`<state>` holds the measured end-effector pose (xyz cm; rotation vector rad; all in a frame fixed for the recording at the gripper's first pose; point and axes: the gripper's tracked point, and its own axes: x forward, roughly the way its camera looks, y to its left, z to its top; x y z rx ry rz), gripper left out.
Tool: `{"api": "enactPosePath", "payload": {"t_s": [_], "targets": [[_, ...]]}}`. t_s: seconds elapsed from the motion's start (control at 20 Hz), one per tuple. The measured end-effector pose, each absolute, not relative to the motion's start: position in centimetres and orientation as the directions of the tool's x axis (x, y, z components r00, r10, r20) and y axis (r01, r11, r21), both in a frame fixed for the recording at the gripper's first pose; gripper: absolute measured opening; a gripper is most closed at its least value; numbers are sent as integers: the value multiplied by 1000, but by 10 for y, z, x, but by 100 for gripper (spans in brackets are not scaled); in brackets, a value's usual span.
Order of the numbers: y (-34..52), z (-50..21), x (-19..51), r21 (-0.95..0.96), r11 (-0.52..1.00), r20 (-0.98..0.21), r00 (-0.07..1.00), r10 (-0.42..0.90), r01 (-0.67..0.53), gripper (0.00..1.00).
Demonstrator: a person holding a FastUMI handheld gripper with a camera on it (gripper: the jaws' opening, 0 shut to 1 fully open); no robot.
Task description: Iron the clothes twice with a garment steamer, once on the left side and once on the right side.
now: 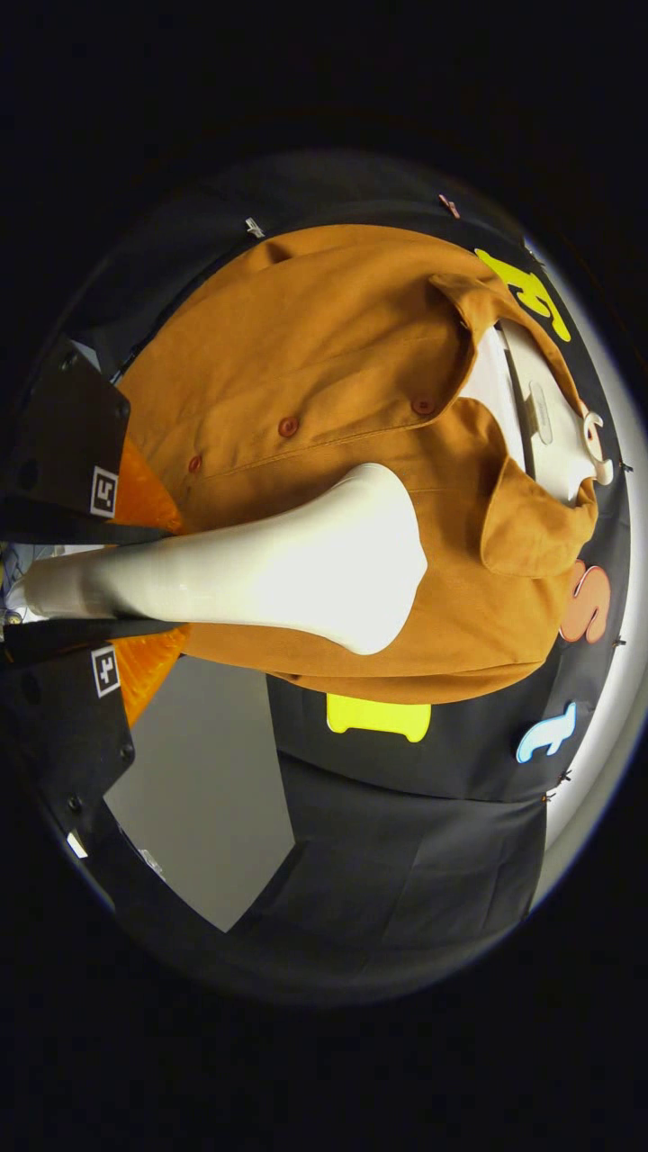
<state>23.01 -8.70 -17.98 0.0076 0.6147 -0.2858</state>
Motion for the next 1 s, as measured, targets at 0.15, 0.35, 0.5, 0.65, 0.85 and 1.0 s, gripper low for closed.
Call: {"api": "enactPosePath", "payload": {"t_s": [0.15,0.35,0.5,0.65,0.85,1.0], "targets": [[-88,-188,227,-85,959,-585,766,-268,271,37],[-88,-203,222,-90,957,-610,744,-272,275,37],[-87,-217,219,-94,956,-633,724,-273,279,37],[-88,-229,215,-86,956,-655,707,-266,281,37],[-93,-241,212,-82,955,-680,685,-262,284,37],[-96,-253,209,-74,956,-704,664,-252,285,37]]}}
